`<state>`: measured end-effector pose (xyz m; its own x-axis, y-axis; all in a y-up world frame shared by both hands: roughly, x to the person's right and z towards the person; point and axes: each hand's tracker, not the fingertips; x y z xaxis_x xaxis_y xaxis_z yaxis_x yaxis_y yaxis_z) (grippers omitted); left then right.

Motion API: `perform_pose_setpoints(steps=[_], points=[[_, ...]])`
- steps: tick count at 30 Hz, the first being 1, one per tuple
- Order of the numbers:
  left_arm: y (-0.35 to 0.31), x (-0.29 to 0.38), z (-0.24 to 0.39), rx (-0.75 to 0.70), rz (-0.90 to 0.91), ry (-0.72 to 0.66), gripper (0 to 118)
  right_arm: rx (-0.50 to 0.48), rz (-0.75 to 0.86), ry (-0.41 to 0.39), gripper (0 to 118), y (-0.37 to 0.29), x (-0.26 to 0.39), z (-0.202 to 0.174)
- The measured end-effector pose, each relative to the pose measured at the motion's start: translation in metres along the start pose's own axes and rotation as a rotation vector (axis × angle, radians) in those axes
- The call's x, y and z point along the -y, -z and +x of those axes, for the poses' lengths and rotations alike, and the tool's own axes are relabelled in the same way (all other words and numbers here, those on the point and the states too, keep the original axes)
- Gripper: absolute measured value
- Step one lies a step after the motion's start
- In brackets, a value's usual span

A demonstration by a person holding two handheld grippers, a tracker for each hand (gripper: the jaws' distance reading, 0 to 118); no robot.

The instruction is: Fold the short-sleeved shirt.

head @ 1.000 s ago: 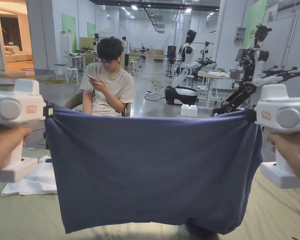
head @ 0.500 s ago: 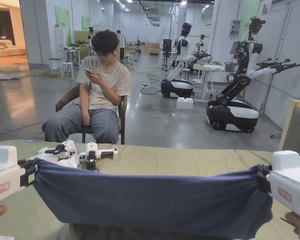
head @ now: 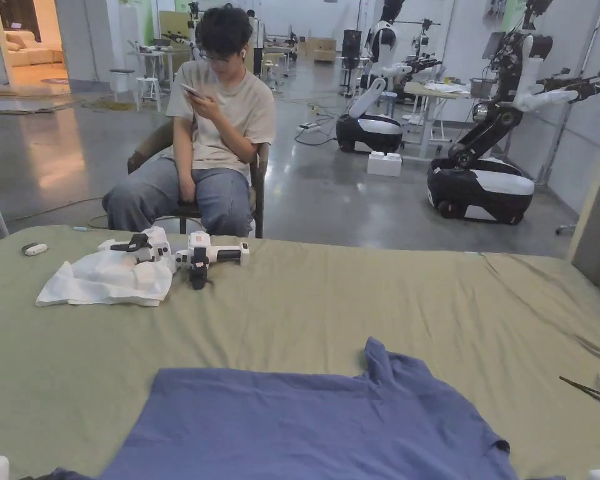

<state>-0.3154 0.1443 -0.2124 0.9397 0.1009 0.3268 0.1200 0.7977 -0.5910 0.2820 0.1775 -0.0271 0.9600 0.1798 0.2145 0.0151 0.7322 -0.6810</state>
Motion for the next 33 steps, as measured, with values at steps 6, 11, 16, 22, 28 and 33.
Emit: perform_pose_setpoints(steps=[6, 11, 16, 22, 28, 33], points=[[0.019, 0.045, 0.003, -0.028, -0.161, 0.035, 0, -0.033, -0.133, -0.005, 2, 0.018, 0.050, -0.013], [0.034, 0.067, -0.002, -0.044, -0.240, 0.028, 0, -0.039, -0.232, -0.003, 2, 0.040, 0.081, -0.022], [0.044, 0.084, 0.017, -0.066, -0.290, 0.046, 0, -0.030, -0.288, -0.018, 6, 0.058, 0.097, -0.031], [0.036, 0.072, 0.028, -0.110, -0.206, 0.024, 50, 0.072, -0.207, -0.014, 68, 0.039, 0.076, -0.034], [0.030, 0.029, 0.062, -0.093, 0.020, 0.022, 62, 0.057, 0.086, 0.099, 72, 0.030, 0.033, -0.045], [0.030, -0.016, 0.106, -0.123, 0.210, 0.068, 60, 0.069, 0.342, 0.145, 72, 0.027, -0.013, -0.072]])
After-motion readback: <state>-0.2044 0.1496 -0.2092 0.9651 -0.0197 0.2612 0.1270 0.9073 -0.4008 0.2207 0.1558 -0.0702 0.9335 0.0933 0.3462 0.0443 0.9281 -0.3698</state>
